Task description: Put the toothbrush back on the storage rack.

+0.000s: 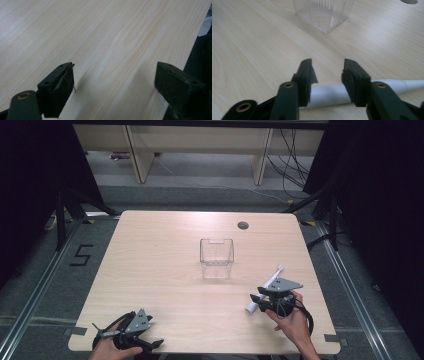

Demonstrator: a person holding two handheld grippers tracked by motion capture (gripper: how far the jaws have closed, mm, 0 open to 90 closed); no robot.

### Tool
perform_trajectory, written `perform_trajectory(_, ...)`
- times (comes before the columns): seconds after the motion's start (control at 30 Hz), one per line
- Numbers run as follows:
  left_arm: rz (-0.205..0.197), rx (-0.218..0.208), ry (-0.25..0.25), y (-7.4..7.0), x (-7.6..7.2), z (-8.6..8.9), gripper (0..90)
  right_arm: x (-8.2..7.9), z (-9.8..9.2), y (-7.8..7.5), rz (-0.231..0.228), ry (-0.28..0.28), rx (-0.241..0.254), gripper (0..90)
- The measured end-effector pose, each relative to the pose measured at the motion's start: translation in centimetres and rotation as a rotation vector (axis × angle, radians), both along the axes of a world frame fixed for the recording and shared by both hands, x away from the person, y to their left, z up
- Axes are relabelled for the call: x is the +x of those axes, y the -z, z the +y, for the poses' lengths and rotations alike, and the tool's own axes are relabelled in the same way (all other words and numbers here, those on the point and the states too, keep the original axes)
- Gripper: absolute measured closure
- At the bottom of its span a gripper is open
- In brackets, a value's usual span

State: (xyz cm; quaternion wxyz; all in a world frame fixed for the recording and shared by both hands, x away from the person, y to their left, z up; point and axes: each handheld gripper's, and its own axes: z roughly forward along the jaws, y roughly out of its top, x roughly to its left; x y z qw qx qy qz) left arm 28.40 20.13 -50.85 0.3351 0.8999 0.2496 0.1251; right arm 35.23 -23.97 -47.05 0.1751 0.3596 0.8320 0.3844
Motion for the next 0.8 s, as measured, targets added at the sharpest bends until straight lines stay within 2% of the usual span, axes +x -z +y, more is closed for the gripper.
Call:
perform_trajectory(0.03,0.003,-0.003,-0.005,0.0,0.0,0.0,15.6,0.2,0.1,0.0,-0.003,-0.018,-0.003,66.0)
perform_trajectory(0.13,0.011,0.004,-0.002,0.0,0.1,0.1,15.6,0.3,0.3,0.2,-0.001,-0.026,-0.010,71.1)
perform_trajectory(0.17,0.012,0.007,-0.002,0.0,0.1,0.1,15.6,0.3,0.5,0.3,0.005,-0.036,-0.025,76.6)
perform_trajectory(0.23,0.008,0.001,-0.003,0.0,0.0,0.0,15.6,0.3,0.7,0.4,0.015,-0.041,-0.037,78.7)
perform_trajectory(0.3,0.005,-0.003,-0.004,0.0,-0.1,0.0,15.7,0.4,1.0,0.6,0.028,-0.069,-0.045,84.5)
perform_trajectory(0.37,0.004,-0.002,-0.006,0.0,0.0,0.0,15.7,0.5,1.1,0.7,0.017,-0.076,-0.055,85.6)
perform_trajectory(0.5,0.013,0.007,0.002,0.0,0.0,0.0,15.7,0.5,1.5,1.0,0.061,-0.083,-0.067,88.4)
perform_trajectory(0.6,0.015,-0.007,-0.012,0.1,-0.1,0.0,15.7,0.6,1.7,1.2,0.047,-0.084,-0.061,88.6)
perform_trajectory(0.63,0.004,-0.002,-0.004,0.0,-0.1,0.0,15.7,0.6,1.8,1.2,0.074,-0.098,-0.079,88.6)
perform_trajectory(0.67,0.004,-0.002,-0.004,0.0,-0.1,0.0,15.7,0.6,1.8,1.2,0.074,-0.098,-0.079,88.6)
perform_trajectory(0.7,0.011,-0.008,-0.015,0.0,-0.1,0.0,15.7,0.7,2.0,1.5,0.055,-0.104,-0.073,88.6)
perform_trajectory(0.73,0.012,-0.008,-0.016,0.1,-0.1,0.0,15.7,0.7,2.0,1.4,0.070,-0.118,-0.086,88.6)
perform_trajectory(0.8,0.008,-0.015,-0.015,0.1,-0.1,0.0,15.7,0.7,2.0,1.4,0.069,-0.125,-0.091,88.6)
